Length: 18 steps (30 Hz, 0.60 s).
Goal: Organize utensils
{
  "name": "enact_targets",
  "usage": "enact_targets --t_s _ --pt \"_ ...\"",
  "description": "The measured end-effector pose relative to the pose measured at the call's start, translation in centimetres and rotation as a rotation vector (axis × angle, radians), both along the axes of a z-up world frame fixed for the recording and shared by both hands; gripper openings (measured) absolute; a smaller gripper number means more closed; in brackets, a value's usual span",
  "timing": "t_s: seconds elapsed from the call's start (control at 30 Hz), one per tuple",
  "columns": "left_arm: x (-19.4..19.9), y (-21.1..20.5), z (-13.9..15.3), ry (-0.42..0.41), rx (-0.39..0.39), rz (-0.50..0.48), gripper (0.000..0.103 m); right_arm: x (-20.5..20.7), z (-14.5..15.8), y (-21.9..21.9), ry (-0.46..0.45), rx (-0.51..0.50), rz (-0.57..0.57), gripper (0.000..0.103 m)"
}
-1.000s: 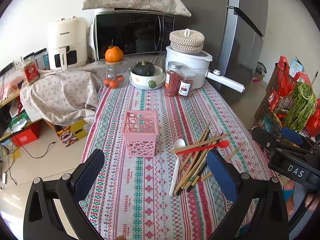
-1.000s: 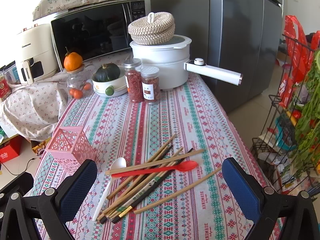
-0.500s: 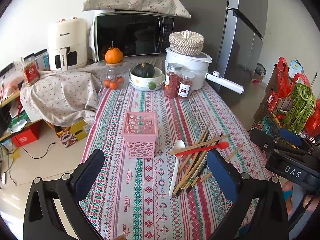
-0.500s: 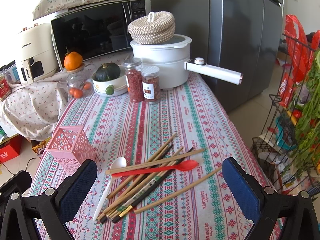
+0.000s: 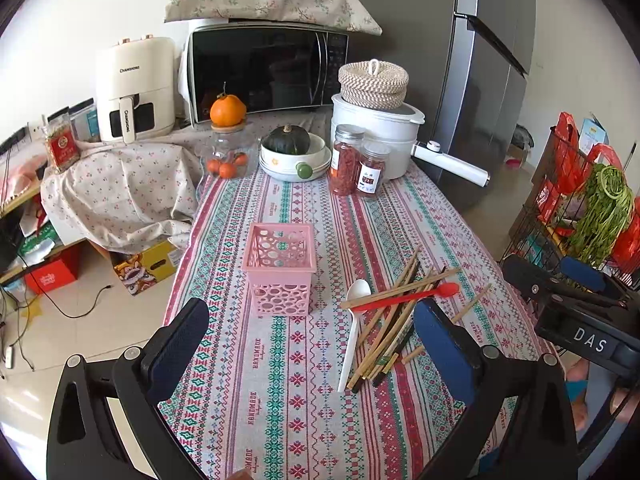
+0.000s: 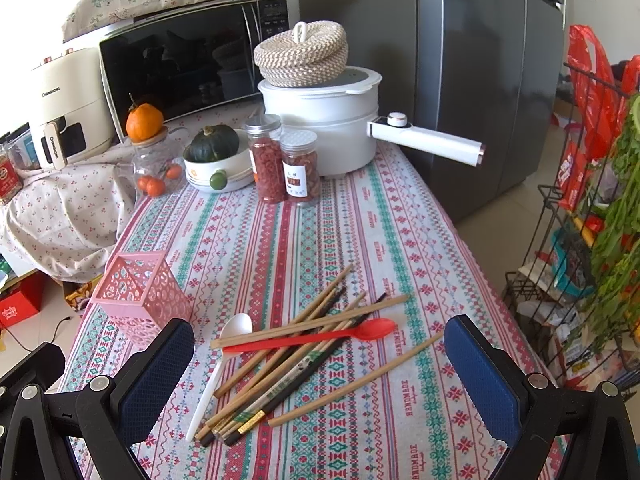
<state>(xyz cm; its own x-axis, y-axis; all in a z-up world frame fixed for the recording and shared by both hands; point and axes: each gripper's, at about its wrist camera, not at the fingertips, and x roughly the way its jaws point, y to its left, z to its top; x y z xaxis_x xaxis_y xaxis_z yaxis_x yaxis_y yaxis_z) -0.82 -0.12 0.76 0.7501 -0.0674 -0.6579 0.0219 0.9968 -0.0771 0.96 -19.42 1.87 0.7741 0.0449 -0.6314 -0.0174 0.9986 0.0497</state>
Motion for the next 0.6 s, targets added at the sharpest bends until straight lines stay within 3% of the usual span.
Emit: enact_targets --t_s 0.6 --pt "1.2 -1.7 -1.4 0.032 0.028 -0.001 0.103 0.3 -0.2 -2.0 0.033 0.015 -0.018 0.103"
